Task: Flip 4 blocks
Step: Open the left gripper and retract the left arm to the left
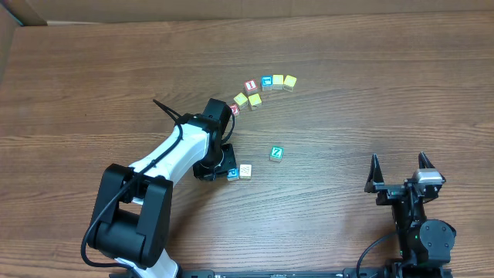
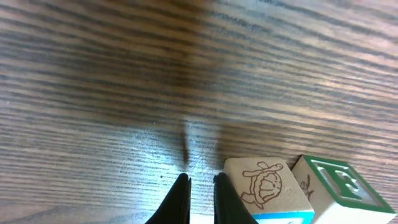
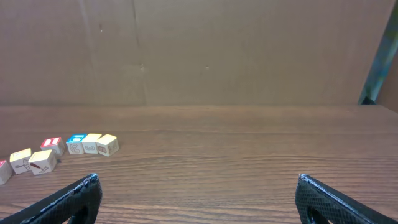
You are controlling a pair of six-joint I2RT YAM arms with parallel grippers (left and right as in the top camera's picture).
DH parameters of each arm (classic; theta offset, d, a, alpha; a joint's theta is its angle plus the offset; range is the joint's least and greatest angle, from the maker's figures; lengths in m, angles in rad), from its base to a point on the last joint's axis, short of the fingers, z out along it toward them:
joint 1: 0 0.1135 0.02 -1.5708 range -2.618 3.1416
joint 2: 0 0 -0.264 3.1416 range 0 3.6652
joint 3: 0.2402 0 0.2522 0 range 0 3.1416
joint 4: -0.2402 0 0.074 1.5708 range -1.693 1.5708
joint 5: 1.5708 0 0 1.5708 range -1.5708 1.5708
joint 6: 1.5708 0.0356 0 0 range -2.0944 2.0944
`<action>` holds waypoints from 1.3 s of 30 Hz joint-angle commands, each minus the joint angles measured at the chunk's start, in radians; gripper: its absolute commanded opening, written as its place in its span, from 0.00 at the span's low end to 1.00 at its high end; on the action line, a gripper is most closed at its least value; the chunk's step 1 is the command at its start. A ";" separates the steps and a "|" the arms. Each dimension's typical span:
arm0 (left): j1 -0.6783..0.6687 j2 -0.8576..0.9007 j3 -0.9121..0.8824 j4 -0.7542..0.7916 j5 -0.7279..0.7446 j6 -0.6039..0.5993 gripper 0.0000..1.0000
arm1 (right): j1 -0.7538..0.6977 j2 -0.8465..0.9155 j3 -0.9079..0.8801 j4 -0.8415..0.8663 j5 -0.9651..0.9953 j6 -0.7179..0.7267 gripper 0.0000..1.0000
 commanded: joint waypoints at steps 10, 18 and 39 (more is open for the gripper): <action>-0.007 -0.021 -0.009 0.039 0.011 -0.026 0.07 | 0.005 -0.007 -0.010 0.006 -0.002 -0.004 1.00; -0.007 -0.021 -0.009 0.052 0.011 -0.032 0.07 | 0.005 -0.007 -0.010 0.006 -0.002 -0.004 1.00; 0.084 -0.067 0.154 -0.104 -0.089 0.003 0.04 | 0.005 -0.007 -0.010 0.006 -0.002 -0.004 1.00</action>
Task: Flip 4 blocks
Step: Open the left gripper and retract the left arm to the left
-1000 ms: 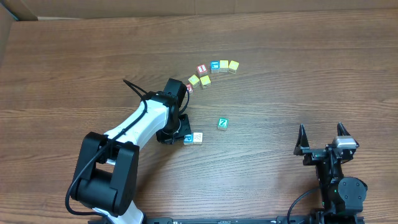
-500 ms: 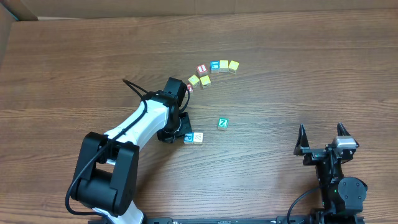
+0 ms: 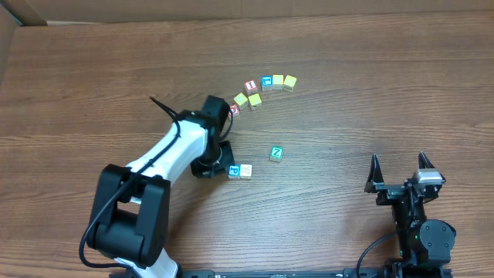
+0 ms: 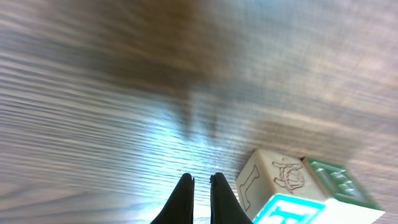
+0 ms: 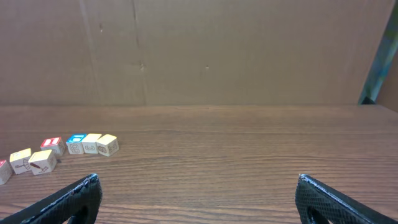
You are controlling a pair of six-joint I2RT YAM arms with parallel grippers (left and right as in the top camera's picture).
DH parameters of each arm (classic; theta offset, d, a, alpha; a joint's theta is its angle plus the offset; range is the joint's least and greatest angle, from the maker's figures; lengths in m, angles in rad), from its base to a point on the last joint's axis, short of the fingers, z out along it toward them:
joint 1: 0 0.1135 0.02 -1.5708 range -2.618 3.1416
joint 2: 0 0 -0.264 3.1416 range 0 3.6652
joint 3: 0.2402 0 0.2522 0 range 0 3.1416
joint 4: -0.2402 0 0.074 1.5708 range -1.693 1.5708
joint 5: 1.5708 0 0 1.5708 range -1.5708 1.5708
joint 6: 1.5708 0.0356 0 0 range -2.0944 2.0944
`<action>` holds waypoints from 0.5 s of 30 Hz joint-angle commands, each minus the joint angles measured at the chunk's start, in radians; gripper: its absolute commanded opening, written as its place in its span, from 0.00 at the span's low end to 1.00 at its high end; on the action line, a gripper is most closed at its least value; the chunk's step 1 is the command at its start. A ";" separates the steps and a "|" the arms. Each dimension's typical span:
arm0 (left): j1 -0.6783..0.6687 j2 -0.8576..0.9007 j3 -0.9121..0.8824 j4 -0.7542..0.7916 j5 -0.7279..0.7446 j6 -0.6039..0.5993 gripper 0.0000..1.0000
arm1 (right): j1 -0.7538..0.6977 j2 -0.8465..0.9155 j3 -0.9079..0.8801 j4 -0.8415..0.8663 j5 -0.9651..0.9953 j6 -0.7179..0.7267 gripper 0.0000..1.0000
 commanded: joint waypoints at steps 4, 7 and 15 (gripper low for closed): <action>0.143 -0.116 0.195 -0.084 -0.122 0.025 0.04 | 0.005 -0.007 -0.010 0.006 -0.001 -0.003 1.00; 0.235 -0.153 0.241 -0.087 -0.183 0.024 0.06 | 0.005 -0.007 -0.010 0.006 -0.001 -0.003 1.00; 0.509 -0.187 0.268 -0.109 -0.233 0.024 1.00 | 0.005 -0.007 -0.010 0.006 -0.001 -0.003 1.00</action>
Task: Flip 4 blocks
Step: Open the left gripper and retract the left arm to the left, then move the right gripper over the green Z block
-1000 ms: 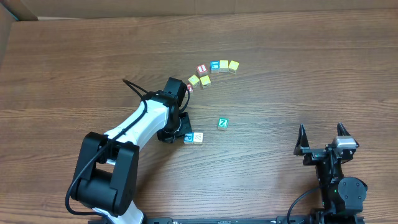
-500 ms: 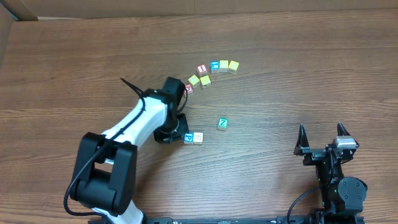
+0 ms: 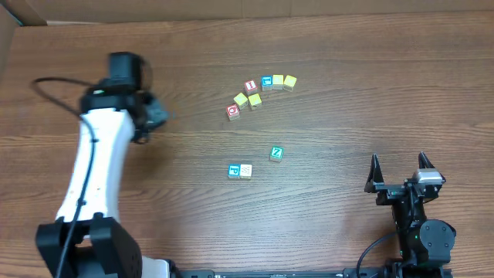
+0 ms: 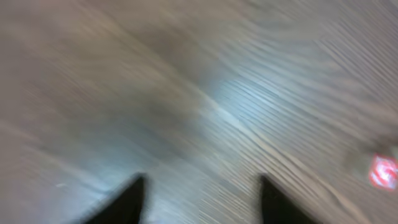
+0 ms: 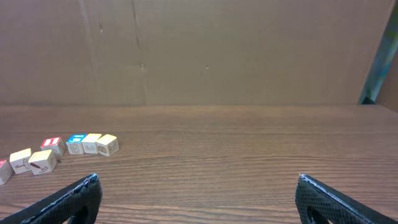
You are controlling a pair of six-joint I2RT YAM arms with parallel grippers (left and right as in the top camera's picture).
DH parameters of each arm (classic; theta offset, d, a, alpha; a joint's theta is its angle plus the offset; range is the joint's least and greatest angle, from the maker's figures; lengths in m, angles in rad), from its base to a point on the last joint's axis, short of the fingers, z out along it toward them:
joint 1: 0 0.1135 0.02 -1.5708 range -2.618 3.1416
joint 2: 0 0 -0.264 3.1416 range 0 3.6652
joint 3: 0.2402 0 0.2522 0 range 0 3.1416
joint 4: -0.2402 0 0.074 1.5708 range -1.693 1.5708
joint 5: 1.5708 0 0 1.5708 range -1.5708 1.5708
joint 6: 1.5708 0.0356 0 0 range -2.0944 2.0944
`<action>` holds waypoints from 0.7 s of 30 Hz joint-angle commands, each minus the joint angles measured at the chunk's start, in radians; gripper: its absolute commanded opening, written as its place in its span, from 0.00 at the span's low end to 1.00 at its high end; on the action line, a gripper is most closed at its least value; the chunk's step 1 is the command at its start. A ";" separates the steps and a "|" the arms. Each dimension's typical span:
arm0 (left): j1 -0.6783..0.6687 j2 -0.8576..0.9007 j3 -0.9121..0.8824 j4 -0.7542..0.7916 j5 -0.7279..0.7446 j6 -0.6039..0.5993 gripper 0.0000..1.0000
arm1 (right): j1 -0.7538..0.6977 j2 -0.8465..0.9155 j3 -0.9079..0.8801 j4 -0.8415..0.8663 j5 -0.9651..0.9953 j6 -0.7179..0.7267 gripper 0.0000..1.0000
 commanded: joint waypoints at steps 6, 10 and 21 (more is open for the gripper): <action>0.209 -0.005 0.010 -0.005 -0.035 -0.003 1.00 | 0.005 -0.007 -0.010 0.006 -0.002 -0.004 1.00; 0.231 -0.005 0.010 -0.005 -0.035 -0.003 1.00 | 0.005 -0.007 -0.010 0.006 -0.002 -0.004 1.00; 0.232 -0.005 0.010 -0.006 -0.035 -0.002 1.00 | 0.005 -0.007 -0.010 0.006 -0.002 -0.004 1.00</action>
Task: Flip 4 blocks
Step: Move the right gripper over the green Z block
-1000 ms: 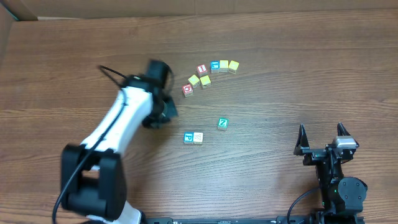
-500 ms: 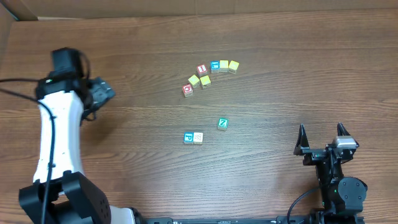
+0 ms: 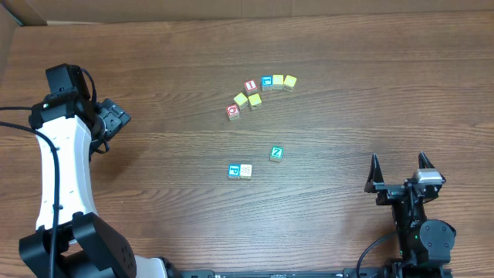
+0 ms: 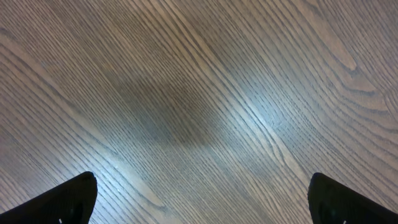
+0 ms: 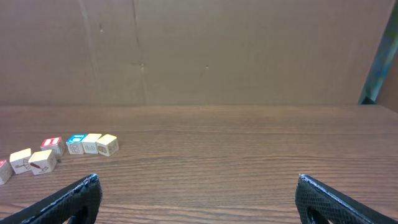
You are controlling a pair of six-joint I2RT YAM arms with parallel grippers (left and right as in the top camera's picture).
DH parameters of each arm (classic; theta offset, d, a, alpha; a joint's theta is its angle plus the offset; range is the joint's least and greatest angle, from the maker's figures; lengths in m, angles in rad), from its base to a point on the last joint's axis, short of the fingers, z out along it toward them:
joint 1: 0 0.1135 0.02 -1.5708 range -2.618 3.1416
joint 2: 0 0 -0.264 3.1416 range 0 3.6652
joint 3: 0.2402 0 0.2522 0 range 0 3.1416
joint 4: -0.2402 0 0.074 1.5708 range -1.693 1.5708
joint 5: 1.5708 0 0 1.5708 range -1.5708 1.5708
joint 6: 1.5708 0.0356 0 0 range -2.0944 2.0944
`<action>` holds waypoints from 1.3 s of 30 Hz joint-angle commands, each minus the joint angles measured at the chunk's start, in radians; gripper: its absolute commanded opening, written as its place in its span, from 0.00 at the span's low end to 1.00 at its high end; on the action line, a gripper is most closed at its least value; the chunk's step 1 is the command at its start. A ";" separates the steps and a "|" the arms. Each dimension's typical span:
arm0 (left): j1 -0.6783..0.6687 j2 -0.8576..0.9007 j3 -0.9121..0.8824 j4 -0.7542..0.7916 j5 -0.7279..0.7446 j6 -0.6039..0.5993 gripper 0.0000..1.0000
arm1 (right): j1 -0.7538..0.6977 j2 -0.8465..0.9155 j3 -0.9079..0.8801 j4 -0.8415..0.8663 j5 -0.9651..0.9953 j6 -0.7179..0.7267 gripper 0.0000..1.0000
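Observation:
A blue-faced block and a pale block lie side by side mid-table, with a teal Z block to their upper right. Several more blocks form an arc farther back; the right wrist view shows some of that row. My left gripper is open at the far left of the table, well away from all blocks, and the left wrist view shows only bare wood between its fingertips. My right gripper rests open at the lower right, holding nothing.
The wooden table is walled by cardboard at the back. The left arm's white links run down the left side. A cable loops beside the left arm.
My left arm has swung further left and back toward the table's left edge, and its fingers stand wide open. The blocks and right arm are unchanged.
My left gripper was shut beside the blue and pale pair mid-table. The blue block then showed a different face beside its neighbour. The gripper then was open far to the left, and now sits at the table's left side. The right arm never moved.

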 commanded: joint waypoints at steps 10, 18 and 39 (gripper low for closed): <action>0.003 -0.005 0.010 0.001 -0.006 -0.002 1.00 | 0.005 -0.007 -0.010 0.005 -0.002 -0.003 1.00; 0.003 -0.005 0.010 0.001 -0.006 -0.002 1.00 | 0.005 -0.007 -0.010 0.031 -0.012 0.015 1.00; 0.003 -0.005 0.010 0.001 -0.007 -0.002 1.00 | 0.005 0.223 0.419 -0.194 -0.394 0.180 1.00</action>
